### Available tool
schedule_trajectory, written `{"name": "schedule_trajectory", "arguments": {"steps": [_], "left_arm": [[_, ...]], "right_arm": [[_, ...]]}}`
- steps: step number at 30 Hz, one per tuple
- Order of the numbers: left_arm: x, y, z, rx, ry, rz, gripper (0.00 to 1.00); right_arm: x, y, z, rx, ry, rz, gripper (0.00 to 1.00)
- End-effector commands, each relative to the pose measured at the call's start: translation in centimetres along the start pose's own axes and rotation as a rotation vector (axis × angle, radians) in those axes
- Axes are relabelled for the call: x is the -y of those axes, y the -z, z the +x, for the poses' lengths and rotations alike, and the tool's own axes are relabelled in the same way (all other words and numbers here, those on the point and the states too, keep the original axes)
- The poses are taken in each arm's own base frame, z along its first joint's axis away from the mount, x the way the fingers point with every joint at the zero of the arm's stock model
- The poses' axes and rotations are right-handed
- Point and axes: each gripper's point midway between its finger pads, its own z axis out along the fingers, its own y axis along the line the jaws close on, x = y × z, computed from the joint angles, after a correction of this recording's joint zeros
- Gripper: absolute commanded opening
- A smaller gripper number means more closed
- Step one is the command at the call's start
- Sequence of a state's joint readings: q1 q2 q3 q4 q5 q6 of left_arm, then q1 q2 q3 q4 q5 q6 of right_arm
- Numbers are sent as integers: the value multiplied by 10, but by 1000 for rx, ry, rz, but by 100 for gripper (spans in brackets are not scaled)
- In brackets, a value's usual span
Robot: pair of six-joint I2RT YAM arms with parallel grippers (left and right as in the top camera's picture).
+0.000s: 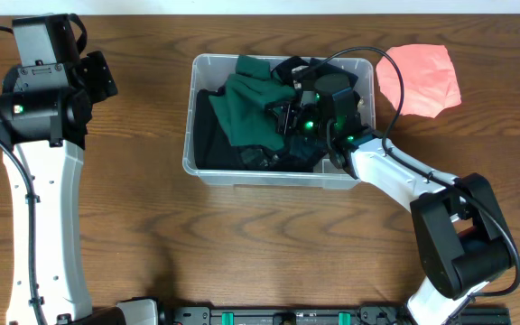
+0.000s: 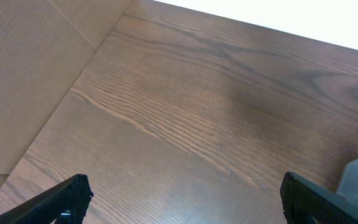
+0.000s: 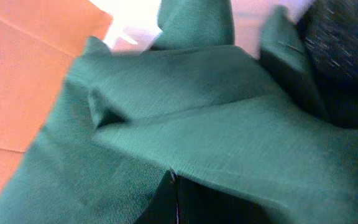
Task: Pack container
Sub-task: 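Release and press the green garment into the bin's left side, then withdraw the right gripper and move it to the pink cloth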
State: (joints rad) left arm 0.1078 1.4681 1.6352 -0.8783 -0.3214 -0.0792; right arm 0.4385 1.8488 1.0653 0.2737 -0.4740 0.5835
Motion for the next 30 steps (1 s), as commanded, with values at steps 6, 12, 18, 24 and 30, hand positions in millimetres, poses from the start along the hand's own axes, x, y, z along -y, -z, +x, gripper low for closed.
{"name": "schedule_trajectory", "arguments": {"steps": [6,12,18,24,30], "left_arm": [[-3,0,-2,5,16,-14,98],[-3,0,-2,5,16,-14,98],[-3,0,-2,5,16,-14,98],[-3,0,-2,5,16,-14,98],[-3,0,-2,4,16,-15,98]], "right_arm": [[-79,60,-64,167,167,-306,18],[-70,141,-127,349,178,-246,76],[52,201,-150,406,-81,37,79],[201,290,-114,468,-437,519,82],[256,337,-92,465,-410,799,94]]}}
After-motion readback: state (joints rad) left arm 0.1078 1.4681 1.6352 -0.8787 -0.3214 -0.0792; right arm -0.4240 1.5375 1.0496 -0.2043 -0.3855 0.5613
